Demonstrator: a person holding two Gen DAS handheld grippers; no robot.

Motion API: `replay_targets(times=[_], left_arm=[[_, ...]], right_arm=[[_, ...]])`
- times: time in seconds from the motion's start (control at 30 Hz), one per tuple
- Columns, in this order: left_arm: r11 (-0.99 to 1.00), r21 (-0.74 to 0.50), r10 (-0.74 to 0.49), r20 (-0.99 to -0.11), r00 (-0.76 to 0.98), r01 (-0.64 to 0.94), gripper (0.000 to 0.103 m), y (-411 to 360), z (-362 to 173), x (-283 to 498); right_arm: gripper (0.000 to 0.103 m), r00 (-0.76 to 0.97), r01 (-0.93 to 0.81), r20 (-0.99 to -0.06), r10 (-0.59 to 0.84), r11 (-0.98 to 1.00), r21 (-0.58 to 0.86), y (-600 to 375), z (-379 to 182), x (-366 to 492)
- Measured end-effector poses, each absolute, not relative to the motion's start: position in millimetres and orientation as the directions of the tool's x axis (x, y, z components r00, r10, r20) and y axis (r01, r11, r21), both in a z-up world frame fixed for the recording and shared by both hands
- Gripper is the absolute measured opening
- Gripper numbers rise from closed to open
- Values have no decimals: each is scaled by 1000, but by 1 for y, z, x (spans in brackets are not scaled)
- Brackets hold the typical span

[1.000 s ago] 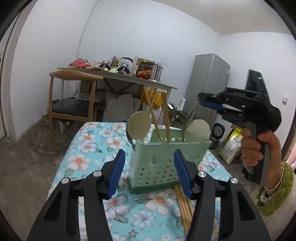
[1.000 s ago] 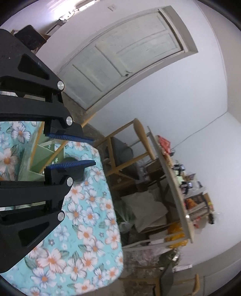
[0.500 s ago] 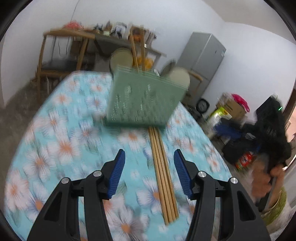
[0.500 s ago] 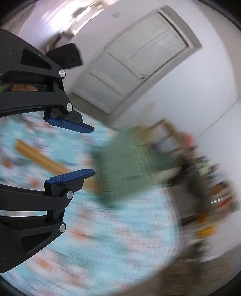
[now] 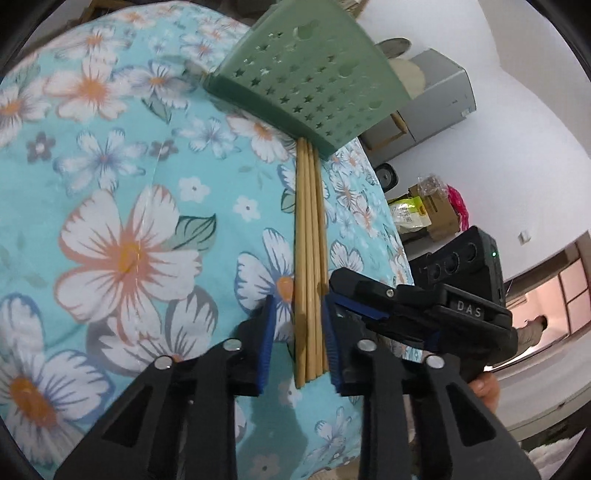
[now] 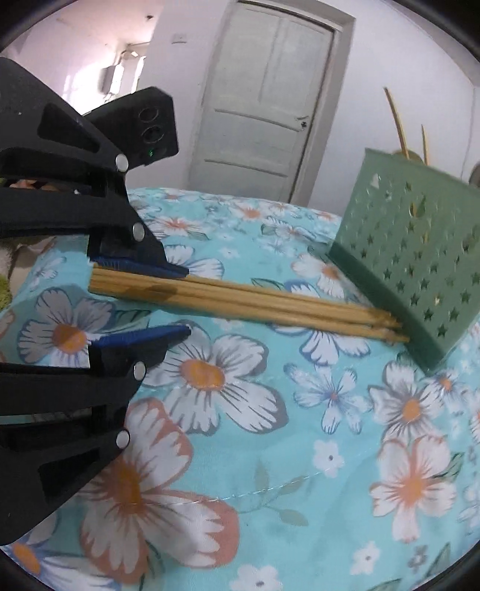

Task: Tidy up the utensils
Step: 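Grasp a chopstick with the left tool while the right tool grasps another chopstick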

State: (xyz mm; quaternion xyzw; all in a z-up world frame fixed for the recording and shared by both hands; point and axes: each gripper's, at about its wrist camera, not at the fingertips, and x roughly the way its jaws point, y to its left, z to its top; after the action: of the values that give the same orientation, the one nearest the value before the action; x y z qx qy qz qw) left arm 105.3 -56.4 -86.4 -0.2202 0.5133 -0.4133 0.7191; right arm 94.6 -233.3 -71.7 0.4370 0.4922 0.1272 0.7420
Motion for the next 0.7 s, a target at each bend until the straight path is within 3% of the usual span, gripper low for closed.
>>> replay_targets(times=[0.1,0.2,0.5,0.7], left_arm=[[542,-764,-834,-541,112,351,18,-60,-91,110],[533,-781,-841,-532,100,325,7,-66,-98,115],[504,-818,-863,-489,128,276,6,-53,-96,113],[602,-744,-798,-561,219,289,6,-27,-82,96]], right_arm=[[11,491,252,-611,621,571,782,-233,-77,92],[6,509,257,-590,627,543,799,-236,-81,87],[4,520,234,-588,620,559,796,-258,-79,64],[4,498,240,-661,561,643,727,-273,-71,30]])
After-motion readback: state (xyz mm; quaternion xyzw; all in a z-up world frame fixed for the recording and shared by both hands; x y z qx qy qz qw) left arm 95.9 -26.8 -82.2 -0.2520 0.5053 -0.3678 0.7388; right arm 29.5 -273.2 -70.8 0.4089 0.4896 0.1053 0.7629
